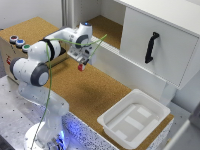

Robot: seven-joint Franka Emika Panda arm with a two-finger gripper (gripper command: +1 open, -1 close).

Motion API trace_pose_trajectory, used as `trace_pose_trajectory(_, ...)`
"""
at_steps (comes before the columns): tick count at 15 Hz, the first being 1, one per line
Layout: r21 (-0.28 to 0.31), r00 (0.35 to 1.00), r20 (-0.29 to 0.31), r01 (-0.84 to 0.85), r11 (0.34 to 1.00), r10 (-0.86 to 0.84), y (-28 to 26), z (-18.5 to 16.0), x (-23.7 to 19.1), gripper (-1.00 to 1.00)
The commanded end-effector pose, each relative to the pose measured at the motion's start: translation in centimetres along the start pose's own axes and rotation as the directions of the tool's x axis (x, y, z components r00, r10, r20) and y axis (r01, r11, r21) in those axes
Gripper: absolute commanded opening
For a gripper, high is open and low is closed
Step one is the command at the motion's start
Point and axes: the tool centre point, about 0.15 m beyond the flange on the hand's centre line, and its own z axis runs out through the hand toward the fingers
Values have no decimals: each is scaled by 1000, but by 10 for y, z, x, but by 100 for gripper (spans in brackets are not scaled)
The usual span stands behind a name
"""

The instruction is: Place the pink object on the table

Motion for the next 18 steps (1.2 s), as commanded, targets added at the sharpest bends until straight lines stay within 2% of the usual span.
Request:
trace_pose_trajectory(1, 41, 998, -60, 1, 999, 1, -9, 57, 15, -100)
trace_pose_trajectory(3, 57, 999, -46, -1, 998, 4, -18, 76, 22, -100)
trace_pose_trajectory(10, 57, 999, 44, 8, 998, -10, -38, 126, 28, -100)
trace_pose_trajectory(15, 55, 996, 74, -44, 998, 40, -52, 139, 29, -100)
trace_pose_trajectory(16, 44, 996, 78, -57, 997, 53, -53, 139, 28, 100)
trace_pose_trajectory(18, 19, 997, 44, -70, 997, 69, -55, 128, 25, 100)
